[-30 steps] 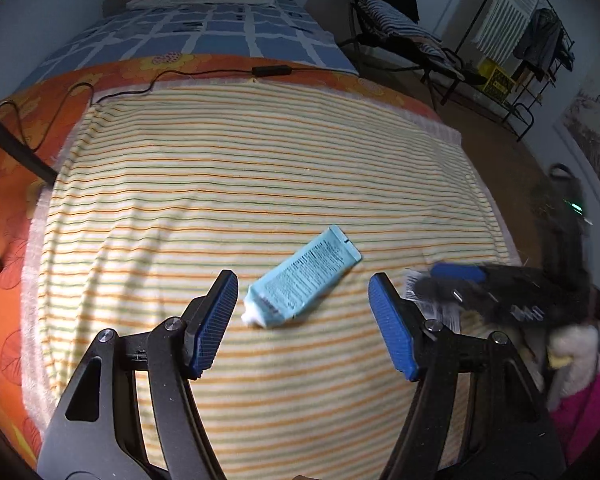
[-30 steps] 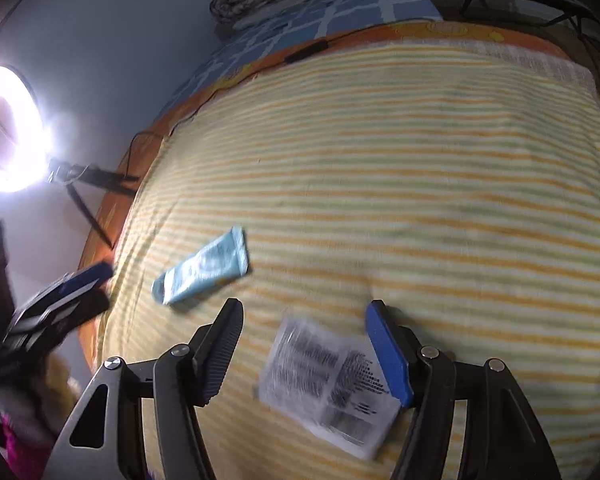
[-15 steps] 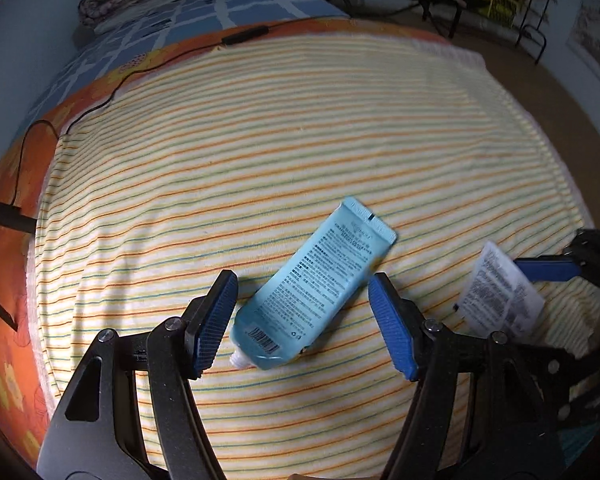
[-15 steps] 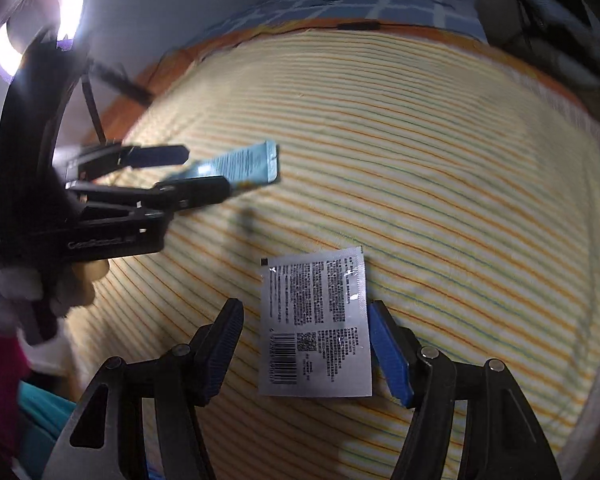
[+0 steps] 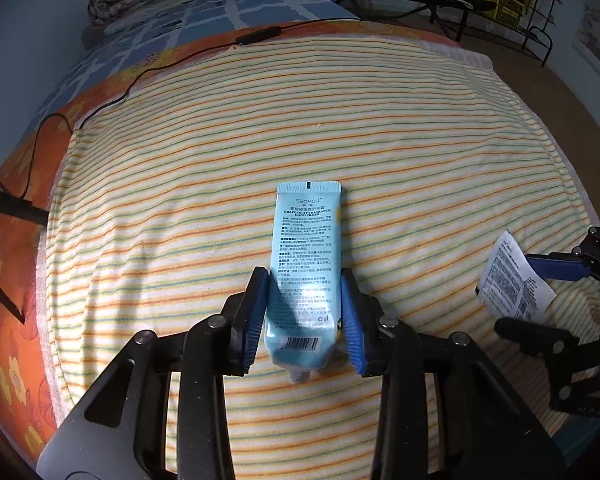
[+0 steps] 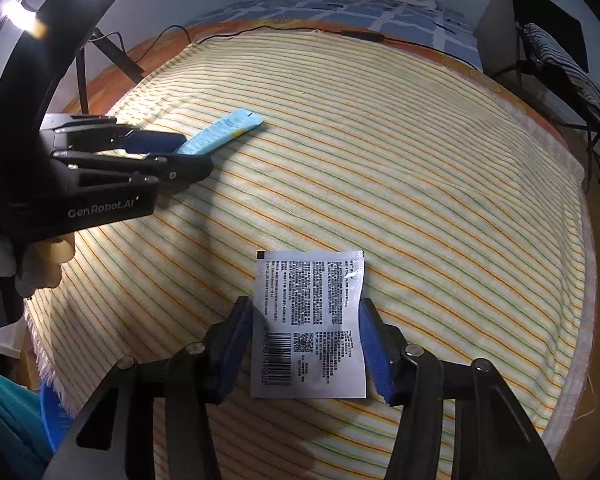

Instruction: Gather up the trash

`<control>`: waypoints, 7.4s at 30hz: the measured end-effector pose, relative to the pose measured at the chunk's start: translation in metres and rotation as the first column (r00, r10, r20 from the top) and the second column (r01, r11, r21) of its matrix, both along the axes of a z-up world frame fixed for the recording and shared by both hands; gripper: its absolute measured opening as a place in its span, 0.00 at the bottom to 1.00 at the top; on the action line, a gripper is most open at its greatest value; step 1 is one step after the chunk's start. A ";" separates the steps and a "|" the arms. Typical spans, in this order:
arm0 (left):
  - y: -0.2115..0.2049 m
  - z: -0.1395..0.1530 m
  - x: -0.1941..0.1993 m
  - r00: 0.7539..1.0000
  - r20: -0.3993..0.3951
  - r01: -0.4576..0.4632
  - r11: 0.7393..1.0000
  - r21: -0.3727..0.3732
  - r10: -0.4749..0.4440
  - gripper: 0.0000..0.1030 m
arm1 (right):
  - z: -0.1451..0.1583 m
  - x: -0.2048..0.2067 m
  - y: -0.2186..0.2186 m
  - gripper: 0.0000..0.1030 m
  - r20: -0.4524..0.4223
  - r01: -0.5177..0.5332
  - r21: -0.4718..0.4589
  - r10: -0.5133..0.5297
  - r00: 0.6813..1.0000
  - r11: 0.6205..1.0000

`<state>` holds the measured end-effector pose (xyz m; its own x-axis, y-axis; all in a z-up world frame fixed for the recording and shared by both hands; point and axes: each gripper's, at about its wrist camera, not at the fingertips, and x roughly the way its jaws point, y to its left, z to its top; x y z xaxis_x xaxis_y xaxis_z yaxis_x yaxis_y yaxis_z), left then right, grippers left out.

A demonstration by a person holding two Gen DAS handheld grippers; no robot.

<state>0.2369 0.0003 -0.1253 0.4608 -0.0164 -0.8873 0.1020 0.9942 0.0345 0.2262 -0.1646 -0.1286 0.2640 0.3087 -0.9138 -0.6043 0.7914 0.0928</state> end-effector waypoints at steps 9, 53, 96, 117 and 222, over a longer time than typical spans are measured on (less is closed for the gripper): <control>0.004 0.021 -0.020 1.000 0.029 -0.010 1.000 -0.012 0.011 0.34 | 0.006 -0.003 -0.009 0.44 -0.003 0.030 0.014 -0.030 1.000 0.999; 0.038 0.056 -0.277 0.993 0.103 -0.056 0.995 -0.083 0.065 0.34 | 0.065 -0.222 -0.011 0.44 0.069 -0.074 0.177 0.063 0.996 0.981; 0.033 -0.015 -0.322 0.994 -0.049 -0.101 0.991 -0.083 0.097 0.55 | -0.005 -0.266 0.014 0.63 -0.067 -0.122 0.104 0.129 0.989 0.987; 0.033 -0.012 -0.318 0.993 -0.037 -0.116 0.990 -0.074 0.114 0.69 | -0.002 -0.262 0.008 0.88 -0.036 -0.068 0.088 0.072 0.997 0.994; 0.035 0.129 -0.190 0.929 0.303 -0.166 0.971 -0.169 0.212 1.00 | 0.103 -0.113 -0.046 1.00 0.131 0.189 0.403 -0.262 0.956 0.895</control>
<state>0.0469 0.0356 0.0037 0.7242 -0.0129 -0.6895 -0.0821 0.9911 -0.1047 0.1129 -0.2108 -0.0253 0.5148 0.5370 -0.6682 -0.4485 0.8330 0.3239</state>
